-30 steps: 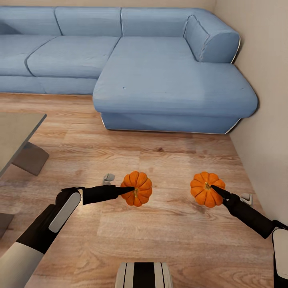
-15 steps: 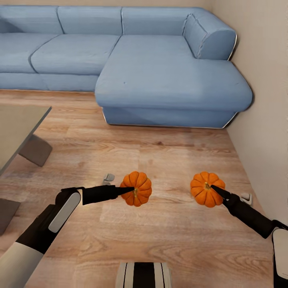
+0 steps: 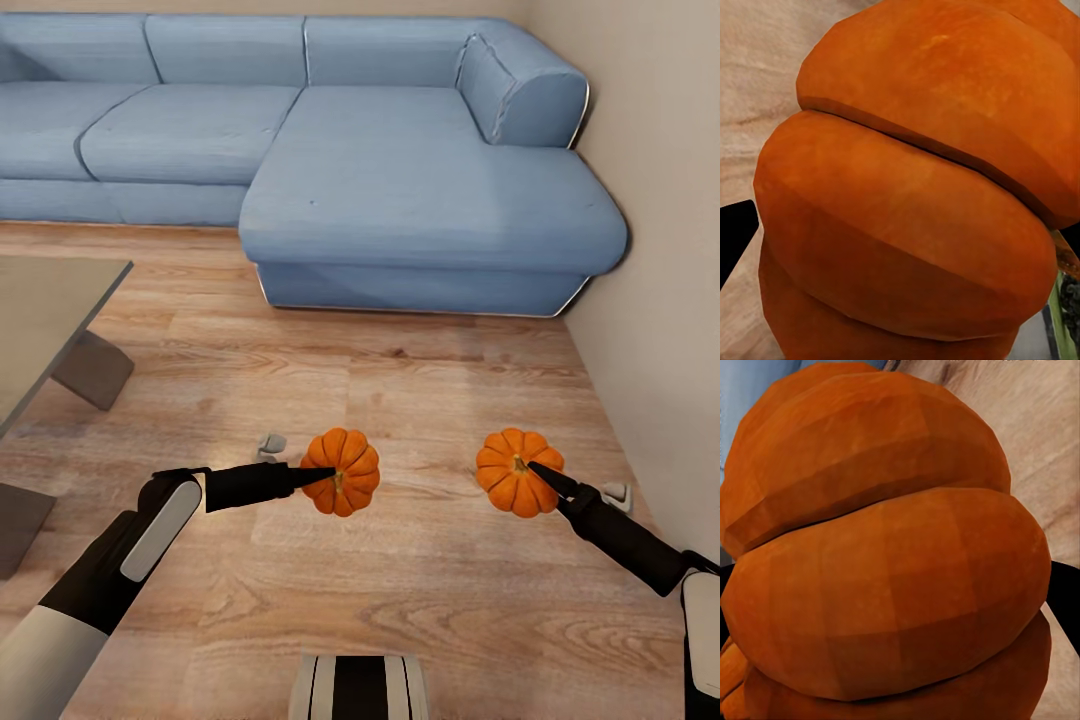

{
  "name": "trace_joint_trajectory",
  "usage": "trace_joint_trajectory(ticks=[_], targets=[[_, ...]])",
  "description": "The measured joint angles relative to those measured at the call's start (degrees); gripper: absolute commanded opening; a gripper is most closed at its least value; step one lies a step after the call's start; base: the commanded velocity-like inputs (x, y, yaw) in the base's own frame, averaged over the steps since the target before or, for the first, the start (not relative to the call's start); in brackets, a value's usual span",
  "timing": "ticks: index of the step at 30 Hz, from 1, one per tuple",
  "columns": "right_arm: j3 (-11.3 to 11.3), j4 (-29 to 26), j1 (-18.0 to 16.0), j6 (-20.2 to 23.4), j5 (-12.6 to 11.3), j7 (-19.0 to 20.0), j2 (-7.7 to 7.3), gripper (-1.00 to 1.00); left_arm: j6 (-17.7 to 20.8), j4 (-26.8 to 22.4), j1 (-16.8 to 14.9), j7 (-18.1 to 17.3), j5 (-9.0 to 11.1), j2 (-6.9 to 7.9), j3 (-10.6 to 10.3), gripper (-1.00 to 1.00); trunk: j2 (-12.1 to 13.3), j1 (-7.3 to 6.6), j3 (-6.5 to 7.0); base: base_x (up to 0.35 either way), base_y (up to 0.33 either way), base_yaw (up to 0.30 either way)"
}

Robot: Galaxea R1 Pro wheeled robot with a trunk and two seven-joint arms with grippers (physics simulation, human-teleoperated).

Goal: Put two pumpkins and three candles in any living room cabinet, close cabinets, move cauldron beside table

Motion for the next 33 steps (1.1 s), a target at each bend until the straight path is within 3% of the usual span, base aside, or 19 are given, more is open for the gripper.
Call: trace_joint_trajectory(ticks=[12, 28, 33], targets=[[0.2, -0.1, 0.0, 0.0, 0.2, 0.0, 0.36, -1.00, -0.1, 0.0, 0.0, -0.2, 0.0, 0.00, 0.0, -1.00, 0.0, 0.01, 0.00, -0.090, 0.000, 0.000], [0.2, -0.1, 0.0, 0.0, 0.4, 0.1, 0.47, -1.00, -0.3, 0.0, 0.0, -0.1, -0.1, -0.01, -0.1, -1.00, 0.0, 0.01, 0.00, -0.196, 0.000, 0.000], [0.3, -0.1, 0.0, 0.0, 0.3, 0.0, 0.53, -1.00, -0.2, 0.0, 0.0, 0.0, 0.1, -0.01, 0.0, -1.00, 0.1, -0.13, 1.10, -0.010, 0.000, 0.000]])
